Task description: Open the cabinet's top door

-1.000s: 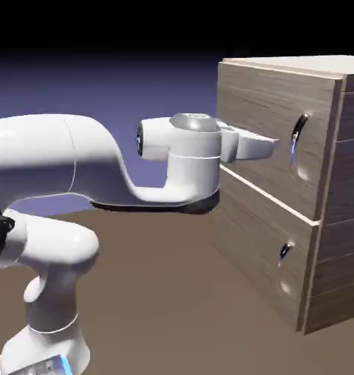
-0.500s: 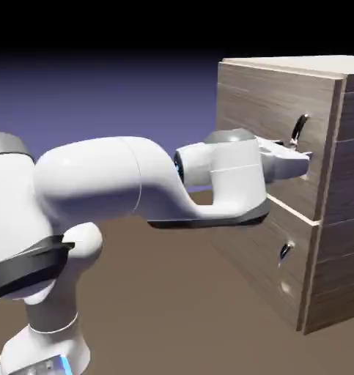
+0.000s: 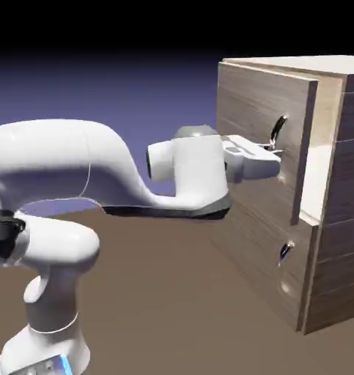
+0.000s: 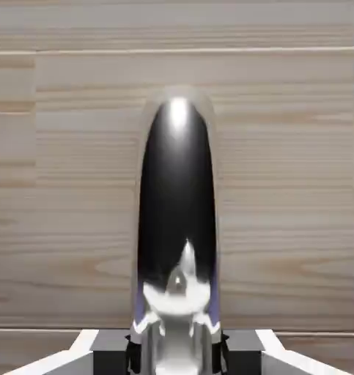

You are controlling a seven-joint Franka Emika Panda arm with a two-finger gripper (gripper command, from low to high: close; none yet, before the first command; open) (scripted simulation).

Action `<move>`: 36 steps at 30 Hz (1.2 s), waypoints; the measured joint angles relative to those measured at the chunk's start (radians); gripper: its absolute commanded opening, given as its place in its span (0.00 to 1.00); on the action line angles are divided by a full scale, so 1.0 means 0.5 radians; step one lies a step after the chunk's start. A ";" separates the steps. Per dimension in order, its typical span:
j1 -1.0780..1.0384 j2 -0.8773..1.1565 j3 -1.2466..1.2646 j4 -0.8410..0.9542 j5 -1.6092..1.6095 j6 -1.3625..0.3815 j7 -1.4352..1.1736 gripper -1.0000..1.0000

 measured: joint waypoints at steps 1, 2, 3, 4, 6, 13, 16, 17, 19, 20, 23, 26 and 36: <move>-0.072 0.011 0.065 -0.038 0.025 -0.014 0.024 0.00; -0.145 0.007 0.132 -0.085 0.067 -0.036 0.027 0.00; -0.217 -0.012 0.202 -0.142 0.127 -0.068 0.008 0.00; -0.287 -0.044 0.274 -0.208 0.204 -0.110 -0.028 0.00; -0.429 -0.072 0.419 -0.302 0.312 -0.152 -0.040 0.00; -0.906 -0.127 0.923 -0.510 0.623 -0.162 0.027 0.00; -1.091 -0.197 1.140 -0.600 0.807 -0.160 0.010 0.00; -1.147 -0.231 1.213 -0.633 0.883 -0.163 -0.010 0.00; -1.222 -0.316 1.337 -0.705 1.056 -0.190 -0.086 0.00; -1.244 -0.361 1.389 -0.739 1.143 -0.210 -0.131 0.00; -1.300 -0.490 1.546 -0.830 1.404 -0.267 -0.259 0.00; -1.320 -0.614 1.695 -0.908 1.665 -0.341 -0.389 0.00; -1.217 -0.936 2.240 -1.060 2.535 -0.717 -0.753 0.00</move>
